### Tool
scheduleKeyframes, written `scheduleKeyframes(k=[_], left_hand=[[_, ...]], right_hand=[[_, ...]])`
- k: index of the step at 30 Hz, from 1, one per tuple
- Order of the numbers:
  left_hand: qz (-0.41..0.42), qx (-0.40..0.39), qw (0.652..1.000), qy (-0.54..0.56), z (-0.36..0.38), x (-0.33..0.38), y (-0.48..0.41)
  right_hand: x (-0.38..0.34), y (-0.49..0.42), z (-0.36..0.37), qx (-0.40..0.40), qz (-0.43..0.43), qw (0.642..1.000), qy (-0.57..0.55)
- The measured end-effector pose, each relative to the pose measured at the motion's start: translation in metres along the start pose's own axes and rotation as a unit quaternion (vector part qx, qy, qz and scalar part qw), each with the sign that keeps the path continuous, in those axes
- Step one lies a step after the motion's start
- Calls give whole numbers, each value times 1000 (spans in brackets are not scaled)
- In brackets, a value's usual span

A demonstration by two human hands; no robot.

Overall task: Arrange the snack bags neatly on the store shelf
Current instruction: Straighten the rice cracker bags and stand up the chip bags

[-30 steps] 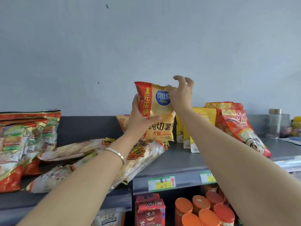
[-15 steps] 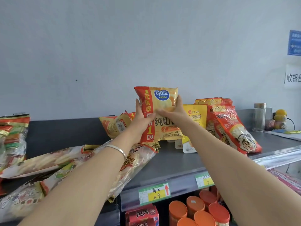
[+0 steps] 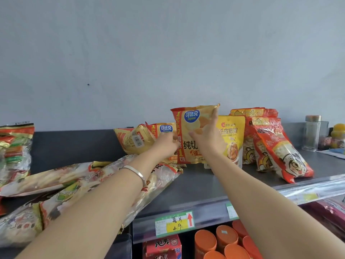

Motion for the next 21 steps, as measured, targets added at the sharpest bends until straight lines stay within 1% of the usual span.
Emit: scheduleKeyframes(k=[2,4,6,7,8,10,12,13,15,17,21], left_hand=[[6,-64,994,-93,11,5,8],[4,-126,974,-189,28,12,21],[4,-155,940,-304,46,16,27],[3,-157,924,-350,54,17,29],[1,-149,915,-374,61,16,30],[-5,-110,923,-369,70,13,31],[-9,-68,934,-349,74,9,32],[-12,-59,935,-350,76,6,32],[-17,-54,929,-366,80,0,29],[-19,-50,925,-377,82,-6,26],[17,-48,904,-425,82,-13,29]], right_hand=[[5,2,5,-7,-8,1000,29],[12,5,9,-14,-9,999,43],[21,8,11,-23,-2,999,32],[27,8,11,-31,7,999,11],[33,9,12,-40,19,999,-17],[44,10,13,-54,38,996,-65],[56,12,14,-60,53,993,-84],[61,13,16,-63,60,992,-91],[67,15,20,-75,69,989,-108],[69,16,23,-91,60,988,-113],[62,19,31,-122,40,986,-108]])
Point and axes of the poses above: each hand's wrist, its own y-axis away from the middle knuckle, its own z-axis out of the palm, x = y × z, the point moved 5 cm from there along -y, towards the middle knuckle, and after that the axes turned 9 degrees about -y, right-handed, at the moved point
